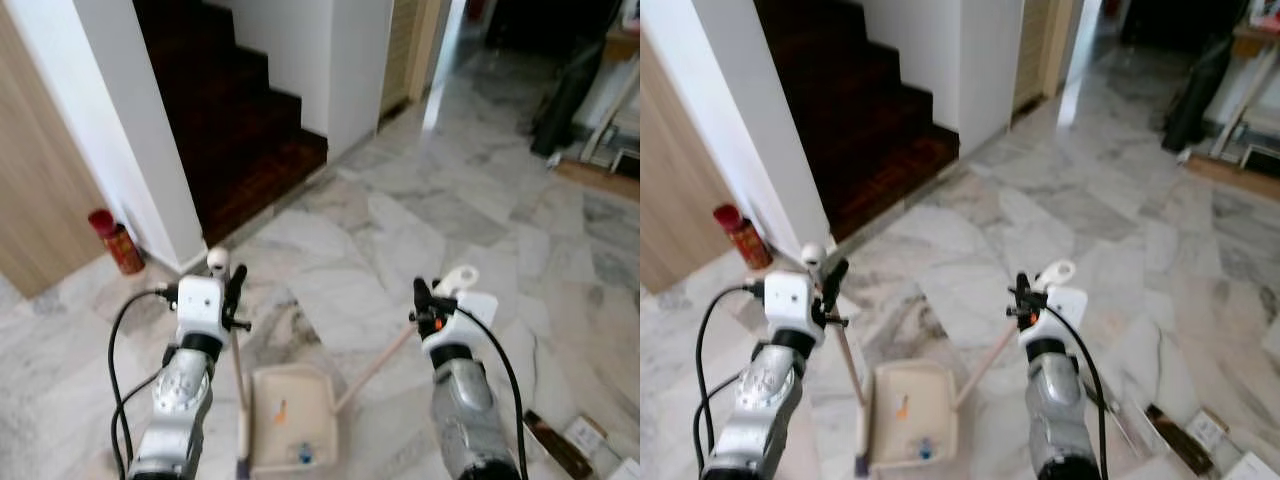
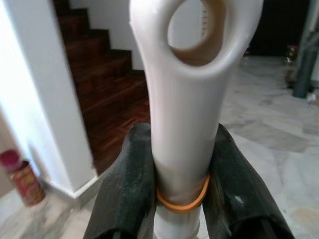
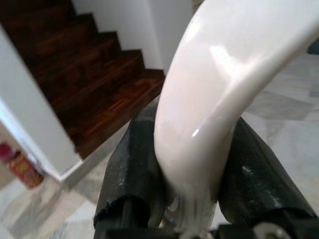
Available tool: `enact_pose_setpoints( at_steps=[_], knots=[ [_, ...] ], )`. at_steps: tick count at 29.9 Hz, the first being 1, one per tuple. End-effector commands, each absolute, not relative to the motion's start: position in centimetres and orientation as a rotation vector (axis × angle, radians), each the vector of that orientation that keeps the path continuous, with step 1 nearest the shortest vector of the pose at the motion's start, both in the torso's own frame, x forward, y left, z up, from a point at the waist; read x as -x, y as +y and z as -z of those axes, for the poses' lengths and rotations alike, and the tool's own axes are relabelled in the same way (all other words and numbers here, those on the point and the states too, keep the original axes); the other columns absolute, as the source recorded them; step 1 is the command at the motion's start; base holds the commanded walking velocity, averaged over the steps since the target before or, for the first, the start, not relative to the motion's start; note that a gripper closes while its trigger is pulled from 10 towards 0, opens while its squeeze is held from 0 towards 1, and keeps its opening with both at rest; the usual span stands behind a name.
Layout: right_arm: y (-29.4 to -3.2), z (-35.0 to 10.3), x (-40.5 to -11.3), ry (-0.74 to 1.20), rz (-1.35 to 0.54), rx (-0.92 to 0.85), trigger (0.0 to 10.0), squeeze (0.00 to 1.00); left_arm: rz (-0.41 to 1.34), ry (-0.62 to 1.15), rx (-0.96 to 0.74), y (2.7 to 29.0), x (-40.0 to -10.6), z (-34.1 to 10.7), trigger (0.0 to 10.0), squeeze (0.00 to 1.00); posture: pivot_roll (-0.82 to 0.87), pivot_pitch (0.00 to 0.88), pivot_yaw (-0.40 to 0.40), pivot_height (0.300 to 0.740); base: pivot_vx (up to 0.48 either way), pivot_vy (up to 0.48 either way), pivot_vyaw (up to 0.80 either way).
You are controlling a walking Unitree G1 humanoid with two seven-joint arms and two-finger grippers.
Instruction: Sweep floor
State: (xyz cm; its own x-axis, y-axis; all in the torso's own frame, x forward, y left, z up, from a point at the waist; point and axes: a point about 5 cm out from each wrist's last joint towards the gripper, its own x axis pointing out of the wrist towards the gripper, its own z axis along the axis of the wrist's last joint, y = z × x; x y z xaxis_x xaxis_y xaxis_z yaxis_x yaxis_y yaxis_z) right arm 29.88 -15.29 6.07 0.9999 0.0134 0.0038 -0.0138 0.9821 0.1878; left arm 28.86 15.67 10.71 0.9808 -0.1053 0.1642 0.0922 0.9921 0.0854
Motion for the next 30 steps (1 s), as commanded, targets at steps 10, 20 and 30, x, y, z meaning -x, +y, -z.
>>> enact_pose_setpoints(
  at_steps=[10,20,30],
  knots=[
    [-13.71,-7.58,-30.71,-0.065,-0.059,-0.223,10.0,0.00,0.086,-0.210,-0.085,16.30,-28.91,-11.67,10.0,0.00,0.13,0.006,-0.002,0.740,0.000,0.375,0.39],
    [-13.75,-7.53,-30.65,-0.067,-0.053,-0.236,10.0,0.00,0.088,-0.208,-0.084,16.31,-28.86,-11.67,10.0,0.00,0.13,0.015,0.000,0.740,0.000,0.363,0.45],
    [-13.79,-7.52,-30.73,-0.061,-0.053,-0.234,10.0,0.00,0.085,-0.207,-0.086,16.42,-28.96,-11.71,10.0,0.00,0.13,0.018,0.001,0.740,0.000,0.361,0.00]
  ],
)
